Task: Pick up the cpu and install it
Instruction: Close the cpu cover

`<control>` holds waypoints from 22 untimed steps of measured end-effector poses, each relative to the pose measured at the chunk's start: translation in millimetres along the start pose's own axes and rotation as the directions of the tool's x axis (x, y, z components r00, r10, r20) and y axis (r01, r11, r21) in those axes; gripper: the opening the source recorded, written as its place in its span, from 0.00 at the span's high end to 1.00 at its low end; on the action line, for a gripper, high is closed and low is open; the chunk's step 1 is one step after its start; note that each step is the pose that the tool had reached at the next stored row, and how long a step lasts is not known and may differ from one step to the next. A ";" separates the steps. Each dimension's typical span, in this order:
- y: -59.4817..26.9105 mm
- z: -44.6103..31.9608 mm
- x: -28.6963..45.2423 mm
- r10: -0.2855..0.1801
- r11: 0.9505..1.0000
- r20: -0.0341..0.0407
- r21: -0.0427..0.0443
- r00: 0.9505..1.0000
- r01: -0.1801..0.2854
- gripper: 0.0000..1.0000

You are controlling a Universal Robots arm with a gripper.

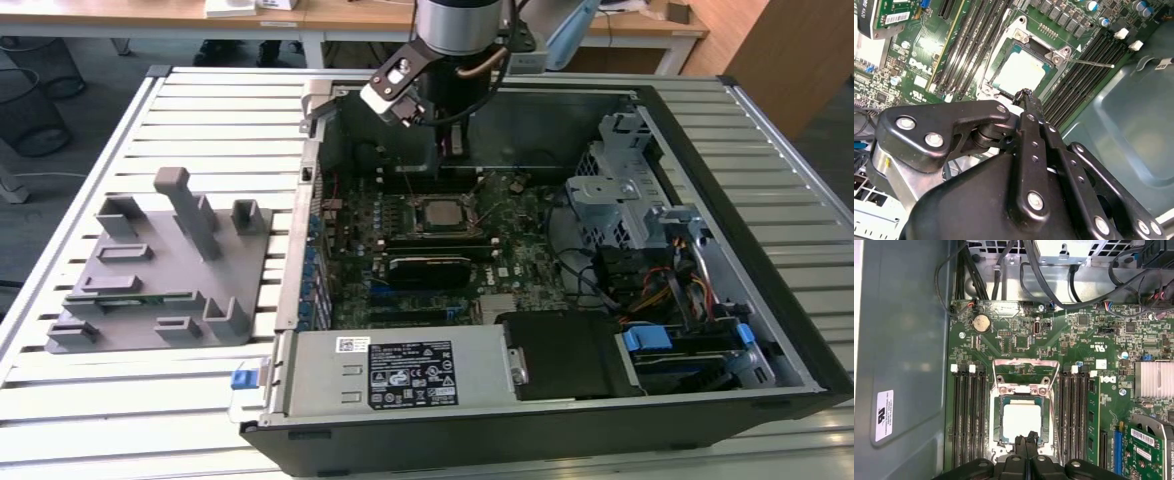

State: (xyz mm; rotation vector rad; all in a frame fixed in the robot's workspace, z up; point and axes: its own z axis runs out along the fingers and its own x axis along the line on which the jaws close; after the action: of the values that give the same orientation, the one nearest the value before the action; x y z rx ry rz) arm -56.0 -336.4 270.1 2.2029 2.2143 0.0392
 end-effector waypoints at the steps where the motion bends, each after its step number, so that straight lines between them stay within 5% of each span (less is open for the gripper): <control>1: 0.0 -0.7 0.0 0.000 1.000 0.000 0.000 1.000 0.000 0.89; 22: 3.8 -12.9 0.1 0.000 1.000 -0.001 -0.005 1.000 0.000 0.89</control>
State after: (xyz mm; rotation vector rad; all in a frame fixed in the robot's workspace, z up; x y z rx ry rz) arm -52.6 -336.3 283.2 2.2010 2.2123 0.0454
